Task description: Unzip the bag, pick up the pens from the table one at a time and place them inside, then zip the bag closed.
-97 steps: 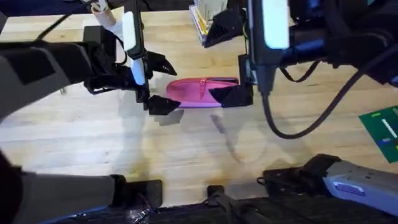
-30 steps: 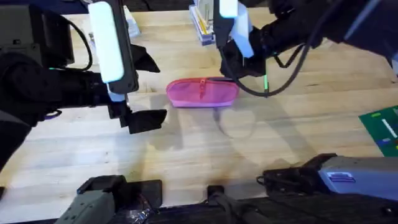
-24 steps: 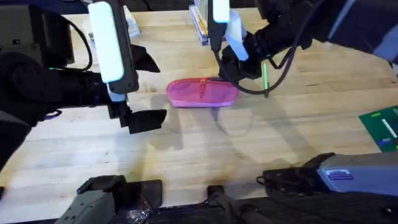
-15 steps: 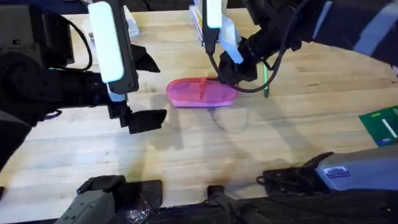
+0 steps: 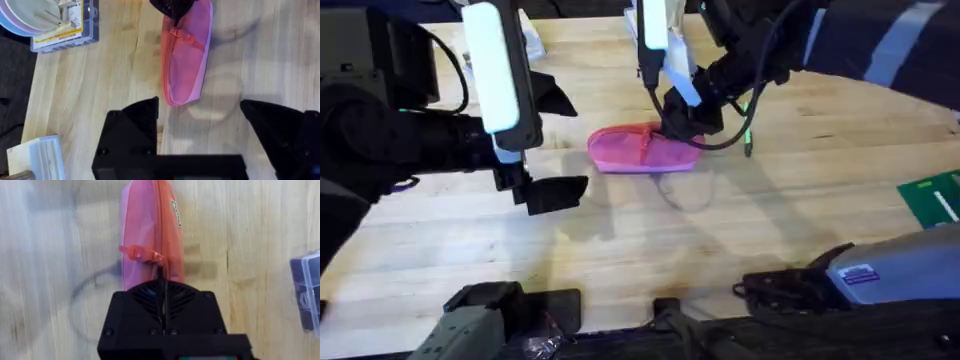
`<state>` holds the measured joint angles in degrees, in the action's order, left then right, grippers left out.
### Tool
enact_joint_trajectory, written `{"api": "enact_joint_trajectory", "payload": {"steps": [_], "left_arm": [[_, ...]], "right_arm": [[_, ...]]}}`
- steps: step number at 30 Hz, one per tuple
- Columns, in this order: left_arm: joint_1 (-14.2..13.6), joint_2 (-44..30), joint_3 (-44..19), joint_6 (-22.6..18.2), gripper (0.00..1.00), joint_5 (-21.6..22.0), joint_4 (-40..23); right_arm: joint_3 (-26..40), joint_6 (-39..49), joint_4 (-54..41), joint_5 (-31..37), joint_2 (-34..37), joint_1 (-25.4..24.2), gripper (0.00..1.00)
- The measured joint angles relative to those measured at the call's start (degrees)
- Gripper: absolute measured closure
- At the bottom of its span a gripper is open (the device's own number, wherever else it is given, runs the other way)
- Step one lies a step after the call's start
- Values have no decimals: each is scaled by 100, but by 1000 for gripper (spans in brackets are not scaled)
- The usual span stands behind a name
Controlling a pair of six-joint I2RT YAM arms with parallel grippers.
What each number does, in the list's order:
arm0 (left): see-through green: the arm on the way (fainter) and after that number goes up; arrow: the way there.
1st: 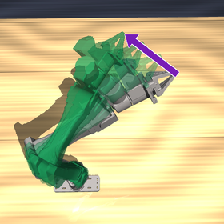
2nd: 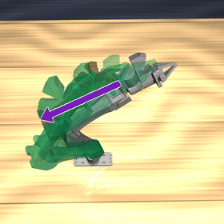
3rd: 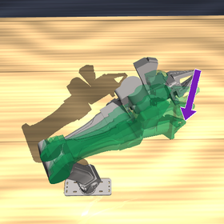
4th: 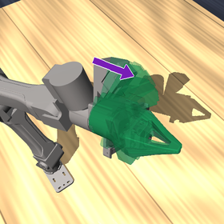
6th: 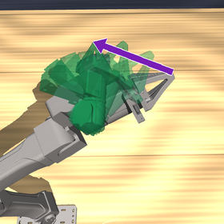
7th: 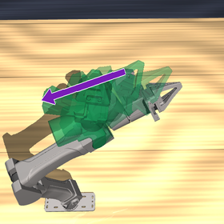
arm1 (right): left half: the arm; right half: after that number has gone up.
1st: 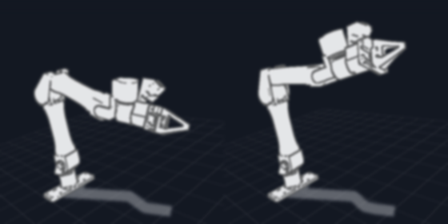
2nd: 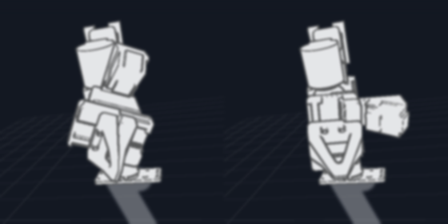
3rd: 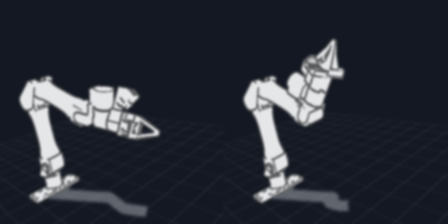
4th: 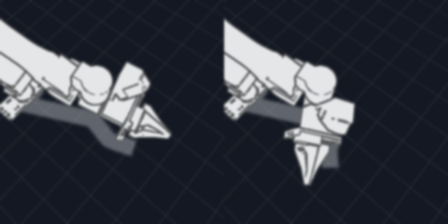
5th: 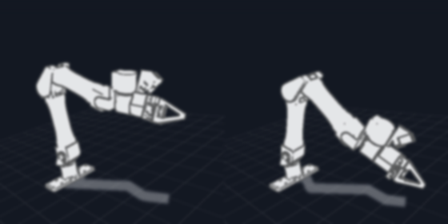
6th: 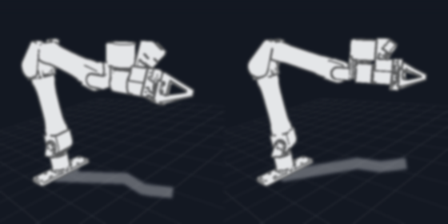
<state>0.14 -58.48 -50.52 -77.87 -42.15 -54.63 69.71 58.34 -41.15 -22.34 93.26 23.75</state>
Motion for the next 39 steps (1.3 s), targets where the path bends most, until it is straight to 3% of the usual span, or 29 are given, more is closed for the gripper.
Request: {"api": "enact_joint_trajectory", "payload": {"steps": [11, 20, 22, 27, 28, 39], "left_arm": [[0, 0, 0, 0, 7, 2, 23], [0, 0, 0, 0, 7, 4, 26], [0, 0, 0, 0, 7, 4, 26], [0, 0, 0, 0, 7, 22, 35], [0, 0, 0, 0, 7, 24, 37], [0, 0, 0, 0, 7, 149, 37]], "right_arm": [[42, 2, 109, -155, 515, 6, 971], [48, 2, 103, -171, 549, 13, 964], [50, 6, 98, -168, 549, 13, 852], [50, 0, 79, -146, 548, 13, 137], [50, 18, 80, -143, 549, 11, 40], [50, 18, 86, -82, 548, 13, 5]]}}
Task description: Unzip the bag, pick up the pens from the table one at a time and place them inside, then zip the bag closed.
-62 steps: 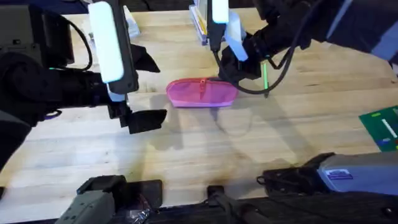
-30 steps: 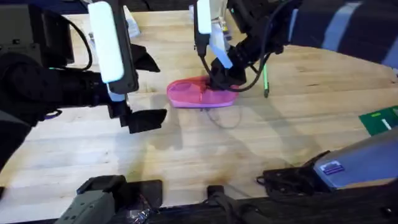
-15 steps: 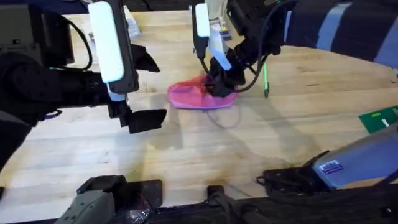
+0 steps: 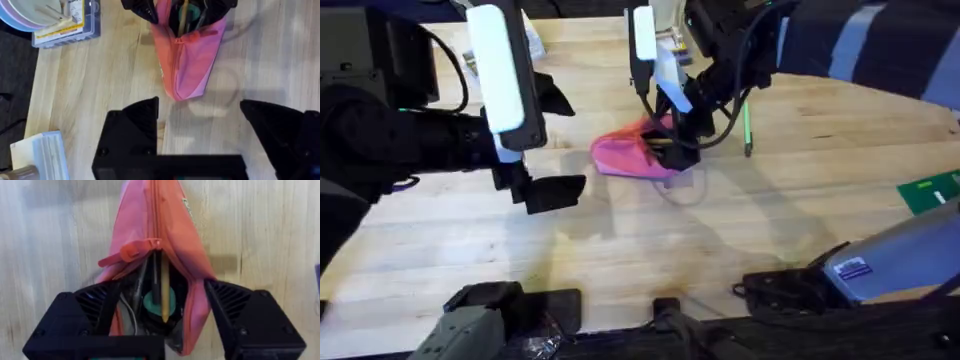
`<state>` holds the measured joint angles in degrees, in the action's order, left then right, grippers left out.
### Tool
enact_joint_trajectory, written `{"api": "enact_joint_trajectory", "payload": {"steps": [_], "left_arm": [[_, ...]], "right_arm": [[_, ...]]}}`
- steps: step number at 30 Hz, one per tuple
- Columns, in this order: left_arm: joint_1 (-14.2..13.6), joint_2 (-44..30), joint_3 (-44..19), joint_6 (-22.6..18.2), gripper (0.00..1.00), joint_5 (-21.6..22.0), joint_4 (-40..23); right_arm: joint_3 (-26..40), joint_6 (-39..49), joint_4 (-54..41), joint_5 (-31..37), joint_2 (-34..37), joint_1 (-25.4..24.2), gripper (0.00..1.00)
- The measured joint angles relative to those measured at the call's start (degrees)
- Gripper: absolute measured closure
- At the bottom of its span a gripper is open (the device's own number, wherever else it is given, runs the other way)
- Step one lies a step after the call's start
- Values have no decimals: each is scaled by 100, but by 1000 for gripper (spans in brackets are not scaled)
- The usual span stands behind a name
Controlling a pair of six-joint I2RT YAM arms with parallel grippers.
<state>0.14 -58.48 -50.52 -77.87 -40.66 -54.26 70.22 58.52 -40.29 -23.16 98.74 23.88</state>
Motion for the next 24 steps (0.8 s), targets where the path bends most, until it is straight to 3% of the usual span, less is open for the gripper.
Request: {"api": "enact_joint_trajectory", "payload": {"steps": [8, 16, 24], "left_arm": [[0, 0, 0, 0, 7, 0, 0], [0, 0, 0, 0, 7, 0, 0], [0, 0, 0, 0, 7, 0, 0]], "right_arm": [[68, -24, -218, 210, -217, 44, 4], [175, -140, -240, 275, -1469, 0, 4], [210, -1744, -374, 461, -2415, -728, 4]]}}
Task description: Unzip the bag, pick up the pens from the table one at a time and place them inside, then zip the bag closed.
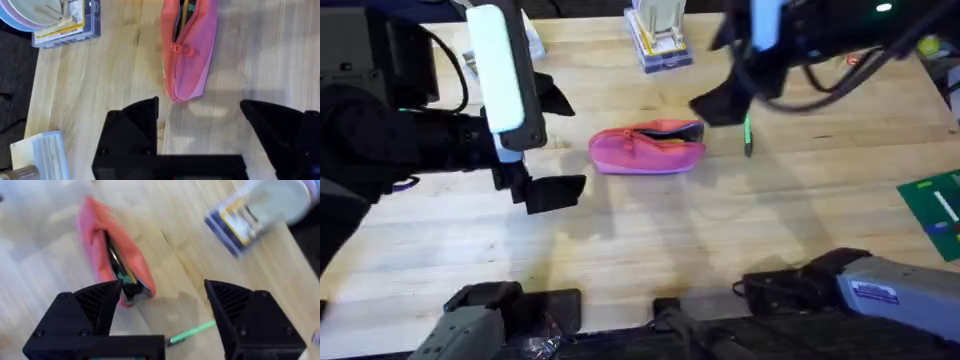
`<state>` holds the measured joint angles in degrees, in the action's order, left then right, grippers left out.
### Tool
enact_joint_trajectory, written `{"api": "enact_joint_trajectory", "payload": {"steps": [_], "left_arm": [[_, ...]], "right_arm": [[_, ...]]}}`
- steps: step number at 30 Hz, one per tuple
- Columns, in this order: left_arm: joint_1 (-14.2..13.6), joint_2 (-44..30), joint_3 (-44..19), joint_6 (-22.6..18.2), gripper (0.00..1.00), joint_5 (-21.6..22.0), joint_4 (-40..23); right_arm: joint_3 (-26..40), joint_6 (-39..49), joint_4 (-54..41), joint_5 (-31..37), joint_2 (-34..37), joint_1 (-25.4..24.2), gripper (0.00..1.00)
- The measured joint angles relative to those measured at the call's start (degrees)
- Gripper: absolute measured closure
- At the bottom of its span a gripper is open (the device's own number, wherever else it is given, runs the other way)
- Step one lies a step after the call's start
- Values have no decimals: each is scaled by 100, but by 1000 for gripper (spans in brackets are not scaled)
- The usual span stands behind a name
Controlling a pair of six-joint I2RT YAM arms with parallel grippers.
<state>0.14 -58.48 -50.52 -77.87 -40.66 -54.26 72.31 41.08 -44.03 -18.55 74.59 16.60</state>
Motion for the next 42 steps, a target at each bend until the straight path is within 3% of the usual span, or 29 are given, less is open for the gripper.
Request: {"api": "enact_joint_trajectory", "payload": {"steps": [5, 15, 25, 29, 34, 42], "left_arm": [[0, 0, 0, 0, 7, 0, 4], [0, -1, 0, 0, 7, 0, 183], [0, -1, 0, 0, 7, 0, 198], [0, 0, 0, 0, 7, 0, 197], [0, 0, 0, 0, 7, 0, 197], [0, 0, 0, 0, 6, 0, 197]], "right_arm": [[0, -1013, -334, 356, -387, -684, 4], [0, -1747, -1006, 475, -611, -1548, 4], [0, -1956, -1219, 397, -610, -1578, 4], [2, -2386, -1166, 785, -527, -1598, 3], [2, -3178, -1111, 1514, -108, -1616, 3], [2, -4103, -855, 1824, 784, -1615, 3]]}}
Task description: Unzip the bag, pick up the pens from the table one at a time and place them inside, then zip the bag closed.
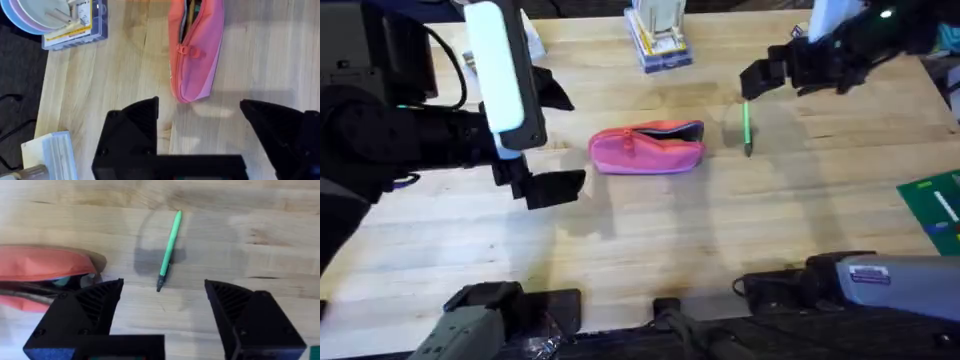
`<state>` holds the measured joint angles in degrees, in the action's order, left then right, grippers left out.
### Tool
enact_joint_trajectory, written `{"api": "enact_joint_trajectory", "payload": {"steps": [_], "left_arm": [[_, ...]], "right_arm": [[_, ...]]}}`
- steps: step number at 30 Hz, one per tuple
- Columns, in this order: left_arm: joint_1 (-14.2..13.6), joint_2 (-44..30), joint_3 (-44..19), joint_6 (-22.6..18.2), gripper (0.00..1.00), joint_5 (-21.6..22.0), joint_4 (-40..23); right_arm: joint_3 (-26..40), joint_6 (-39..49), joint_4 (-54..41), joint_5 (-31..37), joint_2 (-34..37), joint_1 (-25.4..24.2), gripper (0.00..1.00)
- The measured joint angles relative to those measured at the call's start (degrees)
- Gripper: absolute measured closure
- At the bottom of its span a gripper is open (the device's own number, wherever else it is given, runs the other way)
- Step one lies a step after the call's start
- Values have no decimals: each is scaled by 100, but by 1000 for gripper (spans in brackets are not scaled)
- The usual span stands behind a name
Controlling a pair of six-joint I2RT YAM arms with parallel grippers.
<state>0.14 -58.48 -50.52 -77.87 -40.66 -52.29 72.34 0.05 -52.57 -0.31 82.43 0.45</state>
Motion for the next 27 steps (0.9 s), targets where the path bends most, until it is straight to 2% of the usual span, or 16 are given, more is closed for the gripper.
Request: {"api": "enact_joint_trajectory", "payload": {"steps": [19, 27], "left_arm": [[0, 0, 0, 0, 6, 0, -7], [0, -2, 0, 0, 6, 0, -20]], "right_arm": [[0, -618, 269, 28, 1745, 2, 3], [0, -935, 563, 30, 2072, 2, 3]]}}
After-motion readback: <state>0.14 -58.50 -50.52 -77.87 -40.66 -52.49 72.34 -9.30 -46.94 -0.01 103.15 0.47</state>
